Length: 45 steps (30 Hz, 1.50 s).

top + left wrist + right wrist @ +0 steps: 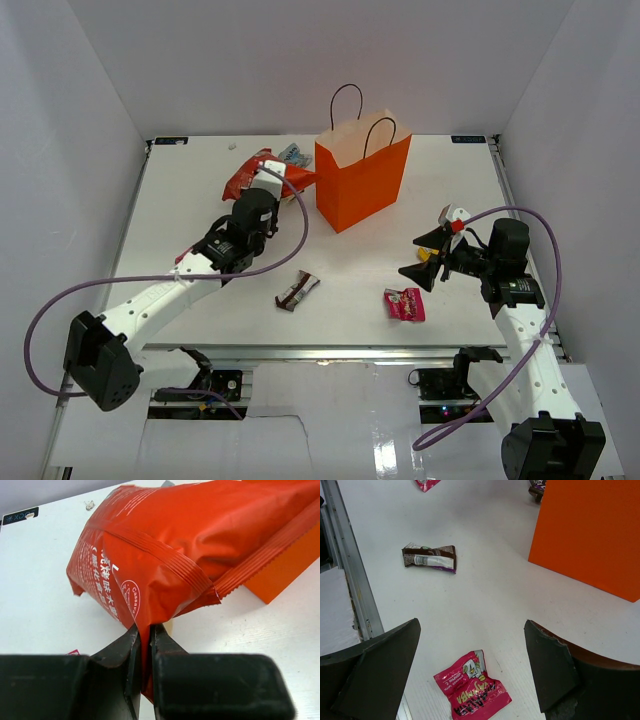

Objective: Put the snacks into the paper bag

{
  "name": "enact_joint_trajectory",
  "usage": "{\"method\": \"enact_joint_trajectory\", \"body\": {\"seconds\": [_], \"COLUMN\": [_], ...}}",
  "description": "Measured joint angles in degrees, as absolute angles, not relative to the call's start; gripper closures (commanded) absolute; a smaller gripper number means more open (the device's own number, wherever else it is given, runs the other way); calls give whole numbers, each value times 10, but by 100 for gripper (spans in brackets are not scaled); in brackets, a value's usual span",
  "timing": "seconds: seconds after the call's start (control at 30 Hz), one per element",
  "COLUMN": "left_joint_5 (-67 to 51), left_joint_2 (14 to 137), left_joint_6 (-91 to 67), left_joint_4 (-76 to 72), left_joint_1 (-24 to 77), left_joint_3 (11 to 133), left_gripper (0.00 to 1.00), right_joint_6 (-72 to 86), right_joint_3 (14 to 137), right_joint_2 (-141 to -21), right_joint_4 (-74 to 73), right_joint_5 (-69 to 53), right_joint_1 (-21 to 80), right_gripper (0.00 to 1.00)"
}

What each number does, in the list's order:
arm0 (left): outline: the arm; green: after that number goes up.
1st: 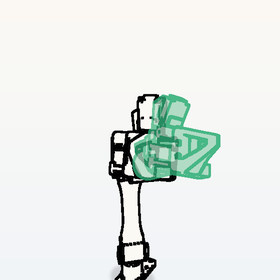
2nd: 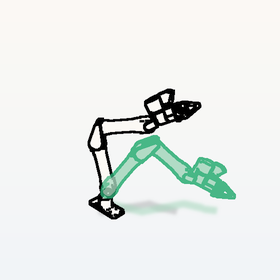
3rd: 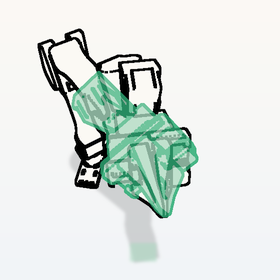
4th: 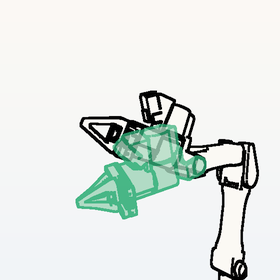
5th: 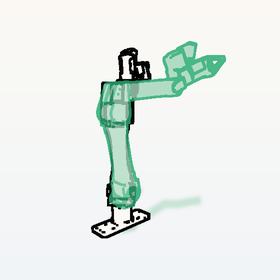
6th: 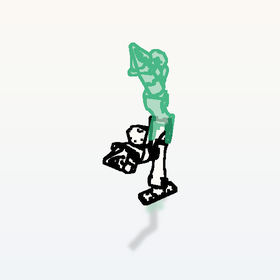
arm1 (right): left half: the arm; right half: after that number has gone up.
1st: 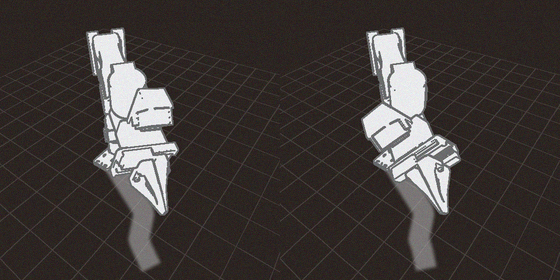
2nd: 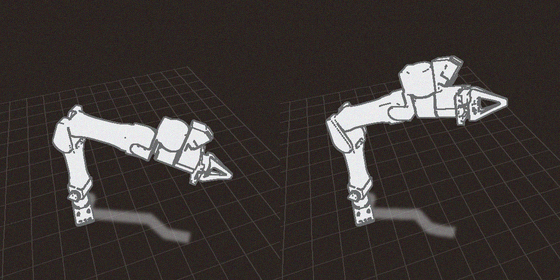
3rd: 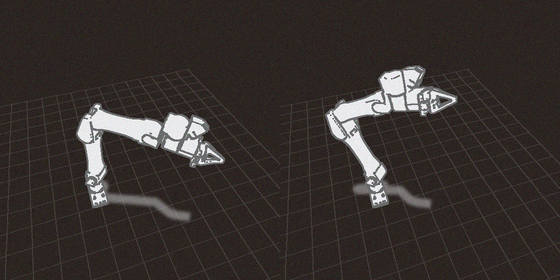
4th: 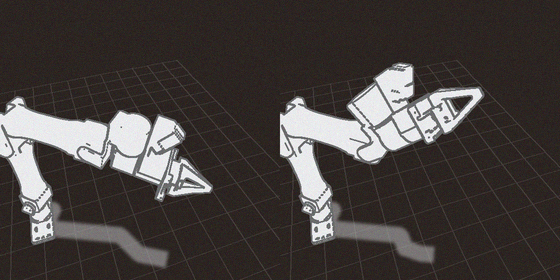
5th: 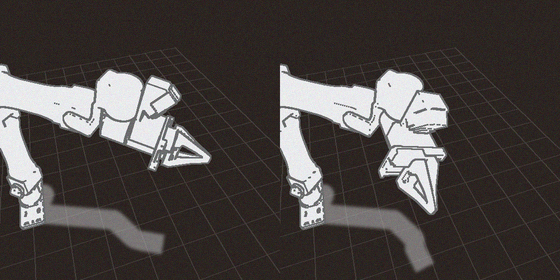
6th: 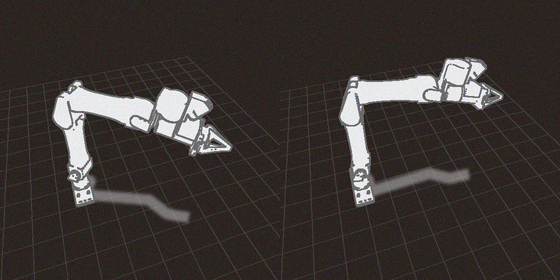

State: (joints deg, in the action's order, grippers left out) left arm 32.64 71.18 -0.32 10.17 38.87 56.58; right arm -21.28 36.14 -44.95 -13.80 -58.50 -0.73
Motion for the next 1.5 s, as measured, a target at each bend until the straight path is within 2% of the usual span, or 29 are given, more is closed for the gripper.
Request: {"method": "enact_joint_trajectory", "body": {"seconds": [0.27, 0.67, 0.93, 1.17, 1.5], "left_joint_5": [239, 107, 78, 35, -44], "left_joint_2": [666, 667, 675, 703, 802], "left_joint_6": [-34, -71, -76, -82, -98], "left_joint_4": [131, 194, 194, 199, 190], "left_joint_1": [359, 360, 359, 359, 359], "left_joint_3": [600, 843, 846, 872, 1046], "left_gripper": [100, 100, 100, 100, 100], "right_joint_6": [-213, -214, -214, -214, -215], "right_joint_3": [361, 361, 361, 361, 361], "right_joint_2": [-449, -449, -449, -449, -449], "right_joint_4": [-138, -138, -138, -138, -138], "right_joint_5": [-585, -585, -585, -585, -585], "right_joint_1": [-7, -7, -7, -7, -7], "right_gripper": [10, 10, 10, 10, 10]}}
